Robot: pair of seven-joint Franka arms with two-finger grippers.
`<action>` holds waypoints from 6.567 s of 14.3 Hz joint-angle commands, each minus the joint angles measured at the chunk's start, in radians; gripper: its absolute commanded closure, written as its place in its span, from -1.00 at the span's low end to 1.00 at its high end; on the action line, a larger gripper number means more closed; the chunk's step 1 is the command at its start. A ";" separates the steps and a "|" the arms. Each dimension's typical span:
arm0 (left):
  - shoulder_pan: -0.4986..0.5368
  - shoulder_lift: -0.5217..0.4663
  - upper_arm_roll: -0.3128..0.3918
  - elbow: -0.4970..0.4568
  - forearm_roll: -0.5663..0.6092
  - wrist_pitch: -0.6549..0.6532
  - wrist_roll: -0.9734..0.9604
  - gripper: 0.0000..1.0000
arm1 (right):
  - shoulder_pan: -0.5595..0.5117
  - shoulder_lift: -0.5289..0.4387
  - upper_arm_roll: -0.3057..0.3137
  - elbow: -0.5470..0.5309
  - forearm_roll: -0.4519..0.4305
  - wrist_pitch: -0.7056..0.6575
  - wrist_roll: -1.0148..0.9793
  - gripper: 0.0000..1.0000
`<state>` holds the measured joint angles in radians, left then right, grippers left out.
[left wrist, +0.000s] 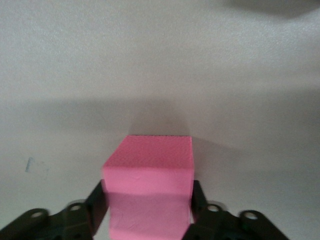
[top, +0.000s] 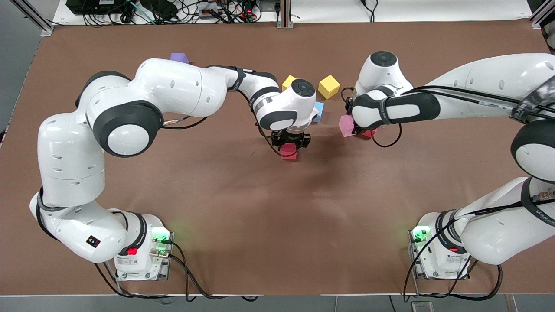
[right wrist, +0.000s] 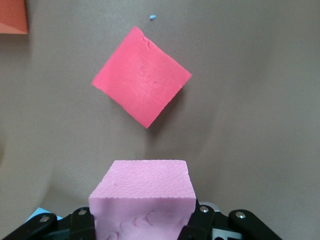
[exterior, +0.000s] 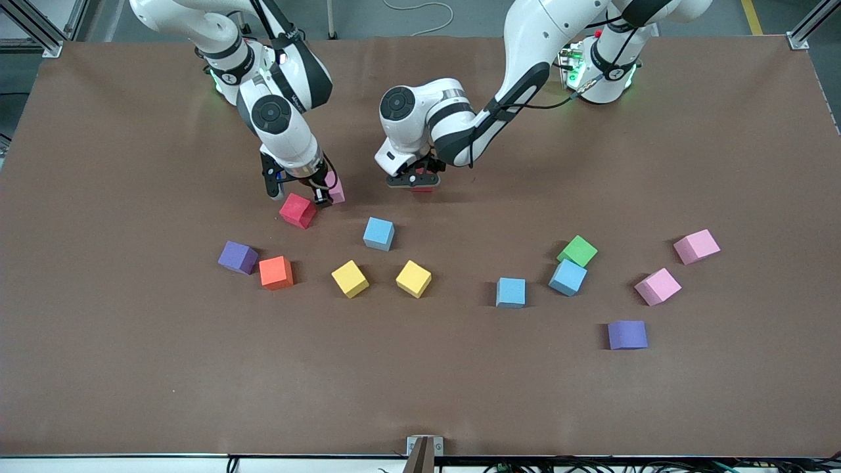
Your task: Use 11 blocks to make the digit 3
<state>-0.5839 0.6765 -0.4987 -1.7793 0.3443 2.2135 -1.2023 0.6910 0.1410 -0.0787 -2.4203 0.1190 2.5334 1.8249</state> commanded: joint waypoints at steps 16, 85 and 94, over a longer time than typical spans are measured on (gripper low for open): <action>0.419 -0.180 0.005 0.214 -0.048 -0.143 0.202 -1.00 | 0.200 0.173 0.004 0.029 0.013 0.243 0.473 0.98; 0.328 -0.196 -0.081 -0.285 -0.041 0.193 -1.500 0.60 | 0.240 0.077 0.007 0.244 0.011 -0.171 0.408 -1.00; 0.314 -0.201 -0.081 -0.318 -0.041 0.209 -1.632 0.60 | 0.044 0.199 0.007 0.421 0.002 -0.173 -0.538 -1.00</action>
<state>-0.2647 0.4980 -0.5797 -2.0751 0.3084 2.4122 -2.7396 0.7425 0.2640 -0.0858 -2.0648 0.1179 2.3697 1.4579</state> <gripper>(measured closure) 0.467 0.000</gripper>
